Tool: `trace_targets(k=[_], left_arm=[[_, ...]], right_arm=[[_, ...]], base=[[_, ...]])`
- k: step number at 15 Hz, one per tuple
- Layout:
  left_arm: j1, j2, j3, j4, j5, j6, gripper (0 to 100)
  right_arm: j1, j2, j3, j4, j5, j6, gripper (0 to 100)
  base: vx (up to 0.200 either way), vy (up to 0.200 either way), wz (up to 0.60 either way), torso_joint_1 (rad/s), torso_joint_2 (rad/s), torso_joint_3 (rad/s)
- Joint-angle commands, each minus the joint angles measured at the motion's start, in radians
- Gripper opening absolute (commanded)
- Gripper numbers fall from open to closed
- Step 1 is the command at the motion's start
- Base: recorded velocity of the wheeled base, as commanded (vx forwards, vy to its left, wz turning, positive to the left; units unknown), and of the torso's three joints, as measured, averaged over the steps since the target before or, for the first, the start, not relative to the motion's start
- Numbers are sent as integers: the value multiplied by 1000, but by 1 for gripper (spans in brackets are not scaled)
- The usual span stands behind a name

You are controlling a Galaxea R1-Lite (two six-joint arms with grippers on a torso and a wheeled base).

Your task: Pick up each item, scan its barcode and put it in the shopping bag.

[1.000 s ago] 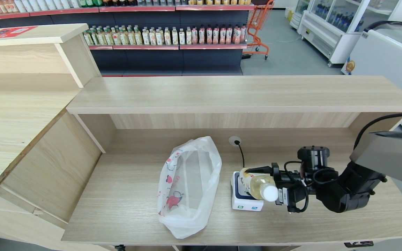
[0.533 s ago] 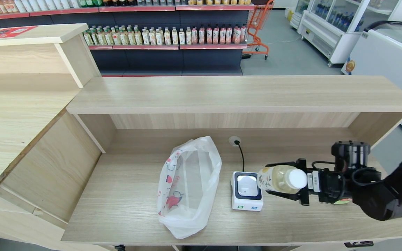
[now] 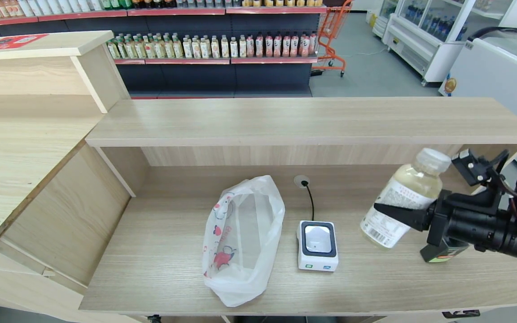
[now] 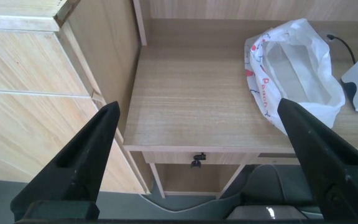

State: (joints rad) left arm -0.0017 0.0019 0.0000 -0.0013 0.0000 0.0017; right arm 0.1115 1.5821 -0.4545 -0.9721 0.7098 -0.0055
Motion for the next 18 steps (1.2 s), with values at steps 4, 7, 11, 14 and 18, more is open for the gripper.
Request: trace_targets(k=[4,7,11,14,18], left_arm=[[0,0,0,0,0,0,100],[0,1,0,0,0,1,100],[0,1,0,0,0,1,100],[0,1,0,0,0,1,100],[0,0,0,0,0,1,100]], right_arm=[[45,-28,-46,76,-49,41,0],[47,-30,-36,76,-50,41,0],[47,-50,-15,78,-52,41,0],[47,-60,-4,85,-52,41,0],[47,-70,-4,102,-58,39,0]], base=[[0,0,0,0,0,0],[0,0,0,0,0,0],[0,0,0,0,0,0],[-200,0,0,7,5,1],[0,0,0,0,0,0]])
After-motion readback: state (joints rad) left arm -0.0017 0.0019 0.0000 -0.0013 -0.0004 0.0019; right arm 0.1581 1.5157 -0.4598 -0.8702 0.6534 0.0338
